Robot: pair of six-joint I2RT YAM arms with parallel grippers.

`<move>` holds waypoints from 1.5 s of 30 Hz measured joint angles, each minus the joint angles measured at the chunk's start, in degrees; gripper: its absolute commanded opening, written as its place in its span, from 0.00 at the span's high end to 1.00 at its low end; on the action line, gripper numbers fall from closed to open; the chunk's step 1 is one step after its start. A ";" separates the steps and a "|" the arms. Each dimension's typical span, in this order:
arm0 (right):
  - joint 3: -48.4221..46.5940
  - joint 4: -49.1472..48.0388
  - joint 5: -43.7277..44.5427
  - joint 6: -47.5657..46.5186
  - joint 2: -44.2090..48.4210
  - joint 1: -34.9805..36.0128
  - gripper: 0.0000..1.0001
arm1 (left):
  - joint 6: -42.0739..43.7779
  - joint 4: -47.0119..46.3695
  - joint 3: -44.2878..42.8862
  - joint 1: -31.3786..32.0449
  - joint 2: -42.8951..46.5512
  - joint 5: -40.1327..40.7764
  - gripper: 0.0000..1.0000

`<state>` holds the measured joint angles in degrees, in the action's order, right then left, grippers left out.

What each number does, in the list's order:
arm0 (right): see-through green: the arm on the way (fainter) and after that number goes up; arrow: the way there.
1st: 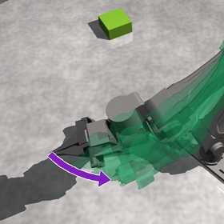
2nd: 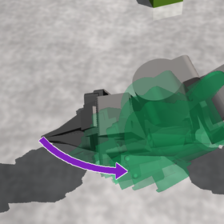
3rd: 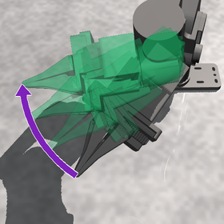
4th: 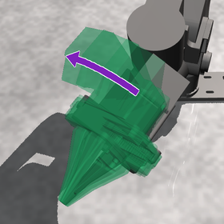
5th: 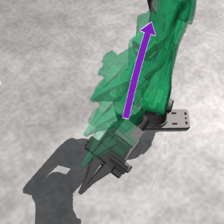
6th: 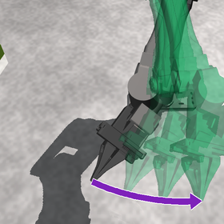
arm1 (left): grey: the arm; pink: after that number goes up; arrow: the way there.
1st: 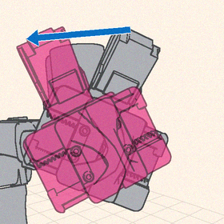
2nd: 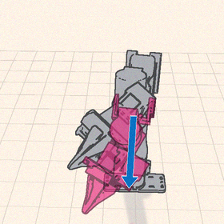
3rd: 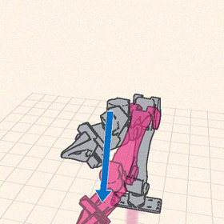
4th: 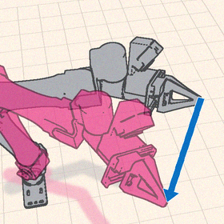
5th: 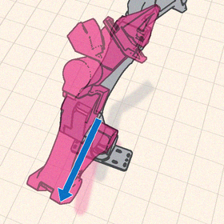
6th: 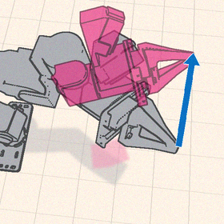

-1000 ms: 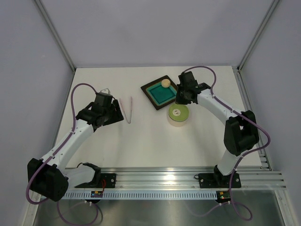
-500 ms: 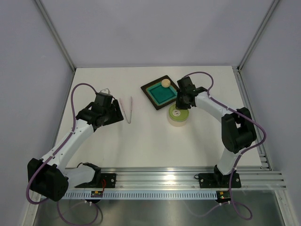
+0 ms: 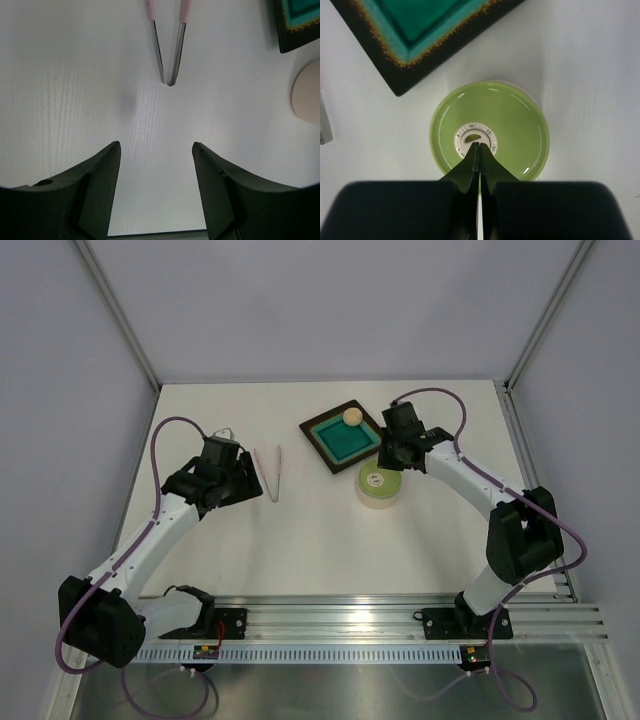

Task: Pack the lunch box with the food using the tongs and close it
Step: Close the box lid on the packing box.

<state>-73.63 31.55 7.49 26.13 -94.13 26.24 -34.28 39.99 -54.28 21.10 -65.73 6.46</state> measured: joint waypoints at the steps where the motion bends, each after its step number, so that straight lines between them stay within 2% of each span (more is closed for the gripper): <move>1: 1.27 -0.57 -0.04 0.22 0.11 0.00 1.00 | 0.00 -0.02 0.00 0.00 0.00 0.02 0.38; 6: 7.78 -2.60 -1.11 1.95 -0.42 0.00 1.00 | 0.00 -0.02 0.00 0.00 0.02 0.02 0.38; 10: 8.26 -3.54 -1.03 2.45 0.04 0.00 1.00 | 0.00 -0.04 0.00 0.00 0.02 0.02 0.38; 24: 1.84 0.70 1.75 1.42 3.63 0.94 1.00 | 0.02 -0.09 0.00 0.00 0.11 0.02 0.38; 34: 5.95 -2.38 1.90 2.05 -1.81 0.96 1.00 | 0.24 0.04 0.02 0.00 1.16 0.68 0.37; 45: 2.40 2.08 4.28 0.79 2.23 0.98 1.00 | 0.39 0.22 0.02 0.00 1.16 0.92 0.38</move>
<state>-71.22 33.63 11.77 26.92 -91.90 27.22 -33.89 40.21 -54.26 21.10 -64.58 7.38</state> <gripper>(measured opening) 0.008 0.624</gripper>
